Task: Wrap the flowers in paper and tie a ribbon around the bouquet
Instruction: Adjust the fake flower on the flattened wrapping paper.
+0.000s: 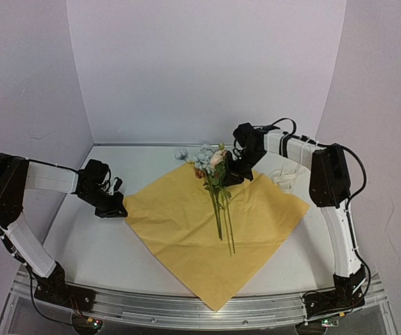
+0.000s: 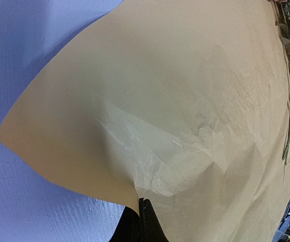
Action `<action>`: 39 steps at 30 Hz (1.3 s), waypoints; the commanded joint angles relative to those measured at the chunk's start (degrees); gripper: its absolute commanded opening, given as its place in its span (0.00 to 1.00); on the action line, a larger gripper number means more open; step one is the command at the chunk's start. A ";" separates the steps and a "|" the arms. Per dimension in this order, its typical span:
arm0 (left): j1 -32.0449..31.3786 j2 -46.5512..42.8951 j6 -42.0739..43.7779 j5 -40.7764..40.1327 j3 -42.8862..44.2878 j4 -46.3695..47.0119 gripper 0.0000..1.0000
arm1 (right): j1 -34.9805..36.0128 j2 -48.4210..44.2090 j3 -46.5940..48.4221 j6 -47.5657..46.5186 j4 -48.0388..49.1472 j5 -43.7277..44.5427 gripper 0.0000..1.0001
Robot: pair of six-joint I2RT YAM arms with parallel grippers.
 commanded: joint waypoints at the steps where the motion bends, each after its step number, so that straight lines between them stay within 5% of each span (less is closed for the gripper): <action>1: -0.12 -0.38 0.37 0.63 1.70 -0.28 0.00 | 0.43 1.16 1.86 -3.19 3.67 5.31 0.00; 17: -0.07 1.09 0.53 0.82 1.91 -0.42 0.00 | 0.51 -8.65 -8.20 -1.48 11.83 13.16 0.00; 39: -0.08 1.60 0.64 1.18 1.97 -0.51 0.00 | 0.29 5.90 7.73 -2.48 12.46 17.99 0.00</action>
